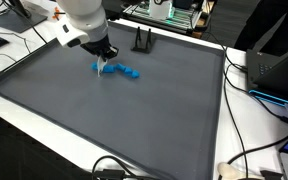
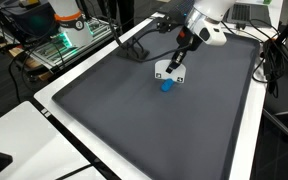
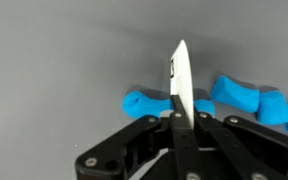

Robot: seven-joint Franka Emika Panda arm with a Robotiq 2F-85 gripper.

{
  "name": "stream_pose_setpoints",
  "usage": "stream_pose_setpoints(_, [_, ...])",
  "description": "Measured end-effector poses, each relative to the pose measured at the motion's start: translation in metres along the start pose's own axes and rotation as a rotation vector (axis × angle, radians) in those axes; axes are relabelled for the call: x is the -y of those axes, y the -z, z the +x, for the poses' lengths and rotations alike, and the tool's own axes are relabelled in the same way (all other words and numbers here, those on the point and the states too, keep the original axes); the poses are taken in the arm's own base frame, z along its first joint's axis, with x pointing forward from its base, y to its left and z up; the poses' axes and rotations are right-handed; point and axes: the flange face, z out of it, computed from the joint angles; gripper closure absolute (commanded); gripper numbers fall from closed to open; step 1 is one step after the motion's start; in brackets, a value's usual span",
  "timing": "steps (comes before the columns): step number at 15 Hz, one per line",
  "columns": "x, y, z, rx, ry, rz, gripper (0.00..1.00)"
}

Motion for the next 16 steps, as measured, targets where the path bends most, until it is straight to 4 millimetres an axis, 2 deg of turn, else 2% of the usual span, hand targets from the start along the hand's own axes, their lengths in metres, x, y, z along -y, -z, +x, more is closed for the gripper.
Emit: stream_pose_setpoints(16, [-0.0009, -0.0067, 0.0069, 0.018, 0.057, 0.001, 0.99])
